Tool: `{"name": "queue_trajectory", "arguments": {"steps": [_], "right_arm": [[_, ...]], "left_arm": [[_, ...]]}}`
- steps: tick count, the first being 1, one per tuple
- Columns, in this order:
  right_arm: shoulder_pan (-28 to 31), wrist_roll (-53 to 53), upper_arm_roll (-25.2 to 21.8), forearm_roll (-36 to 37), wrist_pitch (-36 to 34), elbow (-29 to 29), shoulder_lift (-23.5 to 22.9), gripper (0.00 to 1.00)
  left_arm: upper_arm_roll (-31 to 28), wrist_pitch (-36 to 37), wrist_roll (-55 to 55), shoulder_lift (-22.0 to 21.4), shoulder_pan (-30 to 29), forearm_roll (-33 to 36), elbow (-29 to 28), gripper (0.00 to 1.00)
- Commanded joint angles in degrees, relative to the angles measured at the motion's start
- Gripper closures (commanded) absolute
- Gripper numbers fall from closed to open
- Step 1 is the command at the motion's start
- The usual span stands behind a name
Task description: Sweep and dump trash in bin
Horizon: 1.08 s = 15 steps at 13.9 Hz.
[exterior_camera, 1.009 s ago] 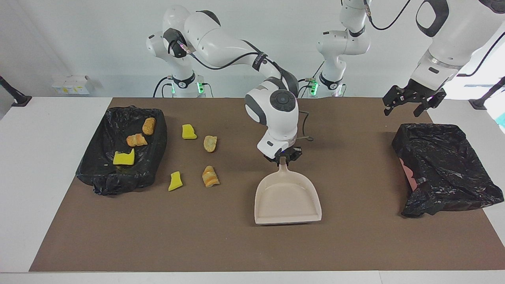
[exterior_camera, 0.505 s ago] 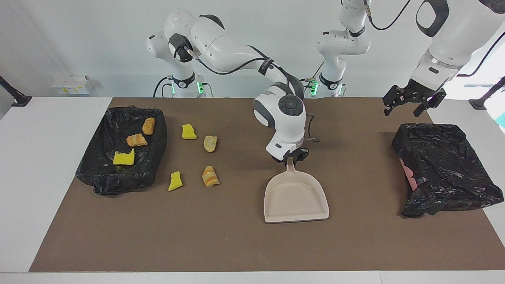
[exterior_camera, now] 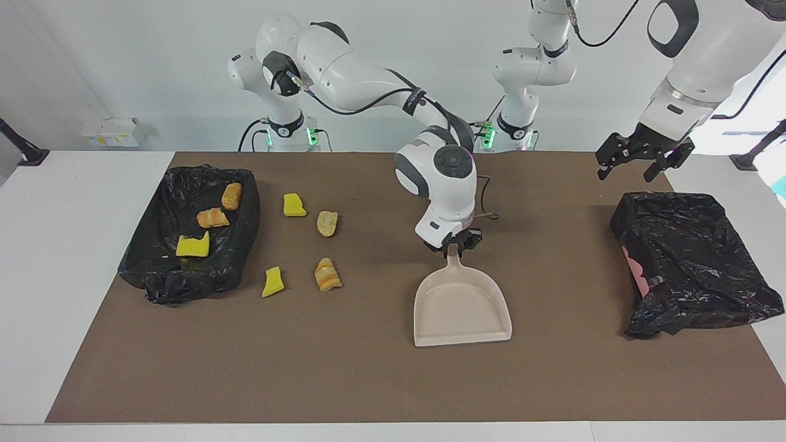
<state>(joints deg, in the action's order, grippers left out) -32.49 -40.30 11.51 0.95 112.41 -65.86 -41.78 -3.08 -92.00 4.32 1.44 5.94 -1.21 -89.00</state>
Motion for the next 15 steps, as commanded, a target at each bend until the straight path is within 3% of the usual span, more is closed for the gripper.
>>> {"name": "queue_trajectory", "arguments": {"steps": [1, 2, 4, 5, 9, 12, 15], "right_arm": [[0.15, -3.45, 1.58, -2.43, 0.35, -12.24, 9.76, 0.38], [-0.81, -5.56, 2.19, -2.44, 0.44, -15.49, 11.96, 0.30], [-3.10, -7.68, 2.20, -2.44, 0.35, -21.64, 15.92, 0.26], [-3.54, -8.73, 2.28, -2.44, 0.35, -25.51, 18.20, 0.19], [-8.02, -13.31, 2.28, -4.10, 2.10, -39.75, 26.56, 0.21], [-9.78, -12.27, 2.37, -11.13, 14.10, -51.00, 31.31, 0.22], [-10.58, -10.51, 2.46, -12.28, 16.61, -55.59, 33.25, 0.30]], "left_arm": [[-0.26, -3.35, 0.07, -0.57, 1.71, 0.86, -2.06, 0.00], [-0.26, -3.53, -0.10, -0.13, 2.32, 0.86, -2.06, 0.00], [-0.17, -4.14, -0.45, 1.71, 3.90, 0.95, -1.71, 0.00], [-0.17, -5.28, -1.59, 3.03, 5.04, 0.95, -1.62, 0.00], [-0.17, -11.16, -5.19, 8.74, 9.26, 0.86, -1.70, 0.00], [-0.17, -14.51, -9.49, 12.08, 12.77, 0.86, -2.05, 0.00], [-0.17, -19.16, -16.34, 14.90, 17.60, 0.78, -3.80, 0.00]]}}
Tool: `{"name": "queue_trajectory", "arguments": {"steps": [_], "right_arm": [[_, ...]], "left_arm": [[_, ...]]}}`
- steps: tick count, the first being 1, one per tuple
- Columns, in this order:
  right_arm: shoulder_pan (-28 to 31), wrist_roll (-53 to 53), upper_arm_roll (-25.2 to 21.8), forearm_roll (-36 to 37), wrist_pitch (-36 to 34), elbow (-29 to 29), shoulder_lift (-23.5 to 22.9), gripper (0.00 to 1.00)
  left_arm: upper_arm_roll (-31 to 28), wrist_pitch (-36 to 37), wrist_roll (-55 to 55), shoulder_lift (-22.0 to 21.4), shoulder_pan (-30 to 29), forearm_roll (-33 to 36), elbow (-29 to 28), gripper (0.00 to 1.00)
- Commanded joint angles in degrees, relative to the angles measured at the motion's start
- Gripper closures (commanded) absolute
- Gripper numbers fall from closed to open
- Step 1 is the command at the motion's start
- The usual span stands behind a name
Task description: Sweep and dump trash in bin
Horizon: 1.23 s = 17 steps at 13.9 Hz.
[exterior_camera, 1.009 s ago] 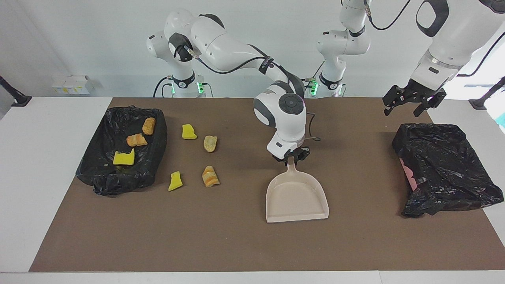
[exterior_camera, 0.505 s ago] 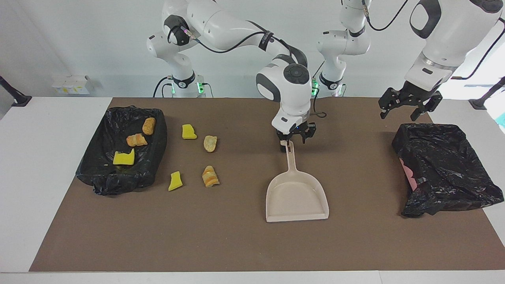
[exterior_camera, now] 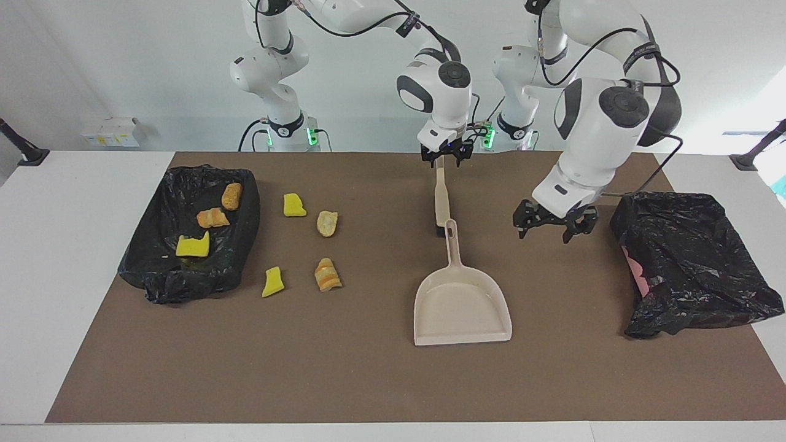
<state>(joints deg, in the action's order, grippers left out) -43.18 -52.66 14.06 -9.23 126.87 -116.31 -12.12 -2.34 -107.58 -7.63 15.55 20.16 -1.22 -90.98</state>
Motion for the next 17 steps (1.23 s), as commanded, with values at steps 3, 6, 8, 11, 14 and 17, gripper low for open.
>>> {"name": "queue_trajectory", "arguments": {"steps": [3, 6, 8, 11, 14, 17], "right_arm": [[0.03, 1.78, -0.08, -2.54, 2.50, -5.51, 3.59, 0.38], [-0.06, 1.60, -0.08, -3.59, 3.12, -3.93, 2.72, 0.48], [0.03, 2.21, -0.17, -4.04, 3.56, -4.19, 2.71, 0.49], [0.03, 4.65, -0.08, -4.04, 3.65, -4.28, 2.71, 0.93], [0.03, 6.88, -0.17, -4.04, 3.39, -3.75, 2.54, 1.00], [0.03, 4.59, -0.17, -4.13, 2.51, -3.57, 3.41, 1.00]], "left_arm": [[-0.83, -8.68, -10.19, 1.58, 7.69, 0.43, -6.48, 0.00], [-0.74, -11.33, -13.37, 0.80, 10.60, -0.36, -12.11, 0.00], [-0.74, -11.60, -14.78, 0.71, 11.74, -4.82, -13.69, 0.00], [-0.74, -11.60, -14.95, 0.71, 12.54, -5.81, -14.49, 0.00], [-0.74, -12.47, -14.95, 0.97, 12.80, -5.81, -15.19, 0.44], [-0.74, -13.09, -14.69, 1.15, 13.24, -5.81, -15.46, 0.71]]}}
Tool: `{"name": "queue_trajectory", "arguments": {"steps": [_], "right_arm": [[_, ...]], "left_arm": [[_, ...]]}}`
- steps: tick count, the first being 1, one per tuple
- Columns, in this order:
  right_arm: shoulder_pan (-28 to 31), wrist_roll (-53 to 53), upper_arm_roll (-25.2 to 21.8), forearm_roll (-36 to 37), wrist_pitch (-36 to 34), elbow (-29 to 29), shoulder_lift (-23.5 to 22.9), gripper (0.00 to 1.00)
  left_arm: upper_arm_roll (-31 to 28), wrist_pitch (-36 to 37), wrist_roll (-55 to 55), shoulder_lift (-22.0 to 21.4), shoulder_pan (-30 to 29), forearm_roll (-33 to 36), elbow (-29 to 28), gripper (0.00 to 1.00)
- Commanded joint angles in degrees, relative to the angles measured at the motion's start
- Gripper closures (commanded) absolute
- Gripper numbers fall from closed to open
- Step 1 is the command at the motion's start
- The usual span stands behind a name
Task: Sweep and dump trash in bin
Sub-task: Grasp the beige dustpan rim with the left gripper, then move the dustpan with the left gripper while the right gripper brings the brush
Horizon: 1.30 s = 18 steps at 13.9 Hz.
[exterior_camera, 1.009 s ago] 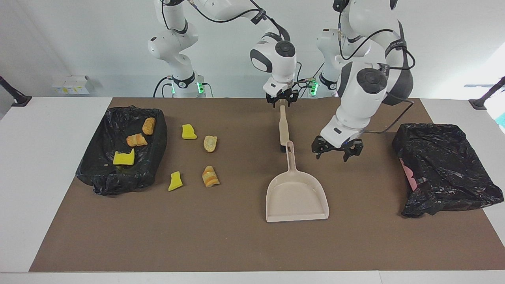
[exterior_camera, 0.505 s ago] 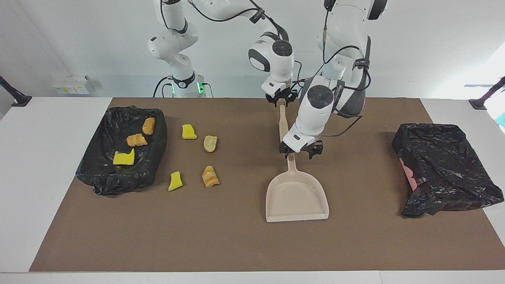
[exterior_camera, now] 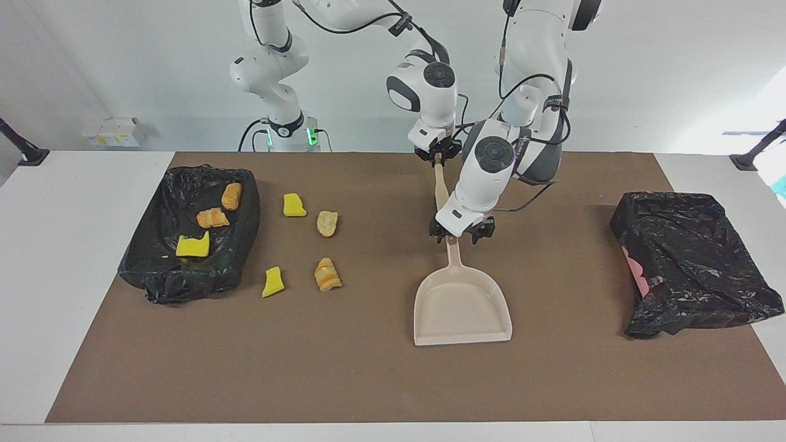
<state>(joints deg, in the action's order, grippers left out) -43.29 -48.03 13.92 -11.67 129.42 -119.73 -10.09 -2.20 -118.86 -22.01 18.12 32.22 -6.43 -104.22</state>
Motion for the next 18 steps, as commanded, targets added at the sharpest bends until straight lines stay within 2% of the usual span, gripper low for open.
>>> {"name": "queue_trajectory", "arguments": {"steps": [1, 2, 5, 8, 11, 13, 16, 18], "right_arm": [[0.05, -1.00, -0.04, -1.60, -0.31, -0.24, 2.09, 1.00], [0.14, -1.88, -0.12, -1.51, -0.92, -0.42, 2.96, 1.00], [2.06, -2.95, -0.39, -0.90, -9.59, -1.12, 8.75, 1.00], [5.40, -2.95, -0.48, 1.99, -18.30, -5.15, 15.17, 1.00], [12.50, -1.98, -0.39, 5.07, -28.48, -6.57, 20.27, 1.00], [15.33, -1.98, -0.39, 8.32, -34.65, -7.36, 21.77, 1.00], [20.25, -1.98, -0.39, 9.64, -36.61, -13.93, 25.46, 1.00], [21.49, -1.72, -0.48, 11.23, -36.78, -19.47, 29.41, 1.00]], "left_arm": [[-0.88, -1.99, -0.06, -1.33, 1.18, -0.61, -2.22, 0.90], [-0.88, -1.90, -0.05, -1.24, 1.09, -0.61, -2.04, 1.00], [-0.97, -1.81, 0.82, -1.16, 0.30, -0.17, -0.82, 1.00], [-1.58, -0.94, 5.73, -2.29, -1.36, 0.19, 0.77, 1.00], [-1.58, 1.34, 15.29, -5.01, -3.83, 0.19, 0.59, 1.00], [-1.58, 5.11, 24.69, -7.21, -5.41, 0.19, -0.10, 1.00], [-1.67, 12.58, 36.82, -10.02, -6.91, 0.19, -0.63, 1.00], [-1.67, 13.39, 44.91, -13.35, -7.61, 0.27, -3.34, 1.00]]}}
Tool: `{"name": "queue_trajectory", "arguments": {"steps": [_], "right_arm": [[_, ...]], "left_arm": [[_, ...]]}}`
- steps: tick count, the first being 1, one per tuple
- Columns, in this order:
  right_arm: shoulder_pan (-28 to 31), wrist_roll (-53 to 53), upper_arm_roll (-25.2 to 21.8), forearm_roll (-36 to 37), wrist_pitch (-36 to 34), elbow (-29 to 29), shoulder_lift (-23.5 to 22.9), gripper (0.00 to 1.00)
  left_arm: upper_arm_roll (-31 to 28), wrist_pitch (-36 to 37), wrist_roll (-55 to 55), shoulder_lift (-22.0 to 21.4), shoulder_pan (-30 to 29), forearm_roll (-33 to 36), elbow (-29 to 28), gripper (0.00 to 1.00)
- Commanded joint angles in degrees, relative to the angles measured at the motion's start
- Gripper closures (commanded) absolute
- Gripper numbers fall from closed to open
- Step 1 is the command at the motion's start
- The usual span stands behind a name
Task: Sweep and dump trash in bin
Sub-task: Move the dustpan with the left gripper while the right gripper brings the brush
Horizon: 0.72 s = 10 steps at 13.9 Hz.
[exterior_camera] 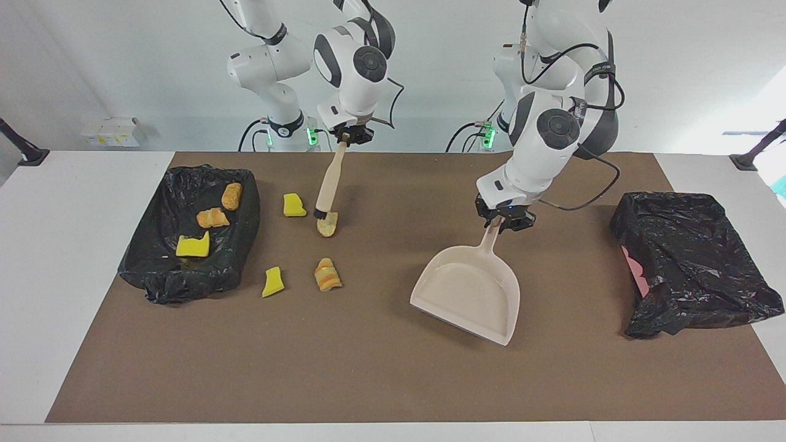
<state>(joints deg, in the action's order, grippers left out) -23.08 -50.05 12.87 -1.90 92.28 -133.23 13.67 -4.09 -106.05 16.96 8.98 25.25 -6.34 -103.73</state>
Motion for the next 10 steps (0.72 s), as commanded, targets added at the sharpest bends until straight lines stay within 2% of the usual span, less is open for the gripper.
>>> {"name": "queue_trajectory", "arguments": {"steps": [1, 3, 5, 8, 10], "right_arm": [[1.63, 0.30, 0.66, 2.59, 0.36, -9.12, 8.01, 1.00], [1.81, 0.74, 0.66, 3.30, 0.36, -12.48, 10.93, 1.00], [1.81, 1.00, 0.75, 6.36, -1.48, -12.67, 11.55, 1.00], [3.56, 2.22, 0.66, 7.08, -1.84, -15.03, 13.12, 1.00], [5.58, 4.86, 0.75, 6.04, -1.49, -15.74, 13.40, 1.00]], "left_arm": [[0.23, 0.58, 9.99, -5.97, -0.64, 0.18, -5.68, 1.00], [0.23, -0.29, 17.55, -7.91, -0.73, 2.02, -8.84, 1.00], [0.23, -1.26, 22.75, -9.85, -0.64, 3.25, -12.18, 1.00], [0.49, -6.69, 24.00, -14.50, 1.98, 7.81, -20.17, 1.00], [0.58, -8.55, 24.18, -15.13, 4.71, 11.41, -22.30, 1.00]]}}
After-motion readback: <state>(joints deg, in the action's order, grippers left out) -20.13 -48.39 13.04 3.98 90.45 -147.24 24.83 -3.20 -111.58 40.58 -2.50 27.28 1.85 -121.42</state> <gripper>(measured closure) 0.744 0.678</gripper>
